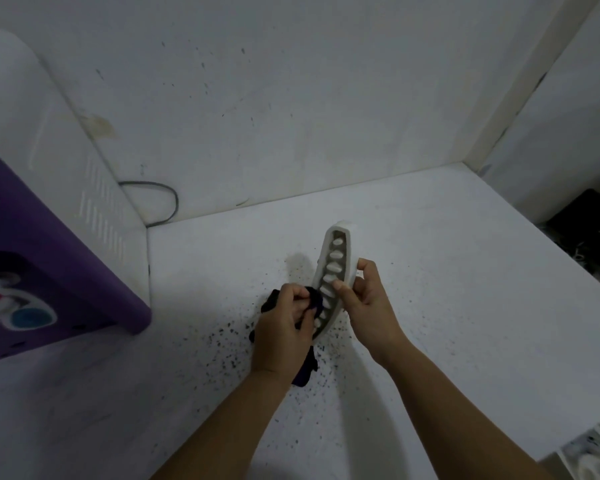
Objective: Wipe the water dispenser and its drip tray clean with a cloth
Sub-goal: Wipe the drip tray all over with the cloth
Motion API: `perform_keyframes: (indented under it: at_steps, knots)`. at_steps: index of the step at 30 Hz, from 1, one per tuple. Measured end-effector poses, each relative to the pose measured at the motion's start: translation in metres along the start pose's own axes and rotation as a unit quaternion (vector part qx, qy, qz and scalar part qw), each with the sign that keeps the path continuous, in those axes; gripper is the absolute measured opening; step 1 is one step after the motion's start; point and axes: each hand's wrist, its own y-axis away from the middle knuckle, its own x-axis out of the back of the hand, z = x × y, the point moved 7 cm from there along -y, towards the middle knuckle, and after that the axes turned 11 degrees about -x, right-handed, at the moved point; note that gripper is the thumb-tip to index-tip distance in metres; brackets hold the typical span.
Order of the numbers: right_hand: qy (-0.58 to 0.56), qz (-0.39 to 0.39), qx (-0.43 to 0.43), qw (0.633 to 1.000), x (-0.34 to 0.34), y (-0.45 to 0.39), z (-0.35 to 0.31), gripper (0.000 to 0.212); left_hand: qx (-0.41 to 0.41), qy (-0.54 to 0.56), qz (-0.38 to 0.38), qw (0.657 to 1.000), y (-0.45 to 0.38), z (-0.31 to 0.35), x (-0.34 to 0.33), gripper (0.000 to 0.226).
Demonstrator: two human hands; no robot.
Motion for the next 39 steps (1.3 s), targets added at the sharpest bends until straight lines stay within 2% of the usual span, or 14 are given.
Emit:
perform_keyframes:
  at_steps: [2,4,8,10,14,19,21,26,29,32,35,37,39]
  knots:
    - [0.004,0.001,0.001,1.000,0.000,-0.002,0.000,0.021,0.013,-0.014,-0.027,0.999,0.007,-0.009,-0.001,0.024]
    - [0.019,-0.002,0.007,1.000,-0.002,-0.002,-0.001,0.021,0.011,-0.023,-0.021,0.999,0.002,-0.005,0.004,0.020]
    - [0.043,-0.015,0.028,0.999,-0.011,-0.001,-0.004,0.024,-0.053,-0.050,0.091,0.993,-0.039,0.031,0.029,0.011]
    - [0.048,-0.017,0.035,0.998,-0.015,0.000,-0.006,0.024,-0.058,-0.027,0.107,0.992,-0.060,0.046,0.035,0.010]
    - [0.056,0.003,0.035,0.998,-0.012,-0.001,-0.006,0.020,-0.036,-0.017,0.089,0.995,-0.070,0.046,0.031,0.003]
    - [0.057,0.010,0.029,0.998,-0.008,-0.001,-0.003,0.023,0.055,-0.015,0.073,0.996,-0.035,0.015,0.022,0.006]
    - [0.051,0.005,0.030,0.998,-0.010,-0.002,-0.003,0.023,0.038,-0.005,0.087,0.995,-0.039,0.020,0.025,0.006]
    - [0.055,0.009,0.039,0.998,-0.012,-0.001,-0.007,0.022,-0.084,-0.063,0.083,0.991,-0.066,0.050,0.031,0.012]
    - [0.059,0.017,0.032,0.998,-0.010,-0.001,-0.006,0.022,-0.051,-0.071,0.053,0.995,-0.057,0.034,0.025,0.005]
    - [0.065,0.015,0.030,0.997,-0.011,-0.002,-0.007,0.025,-0.001,-0.048,0.069,0.996,-0.052,0.025,0.029,0.006]
    - [0.069,0.015,0.032,0.997,-0.012,-0.002,-0.006,0.024,-0.035,-0.050,0.084,0.995,-0.066,0.036,0.035,0.010]
    - [0.070,0.022,0.033,0.997,-0.011,-0.001,-0.006,0.022,-0.080,-0.076,0.064,0.992,-0.068,0.039,0.033,0.010]
    - [0.060,0.024,0.031,0.997,-0.009,-0.002,-0.005,0.021,-0.086,-0.112,0.029,0.990,-0.058,0.028,0.025,0.007]
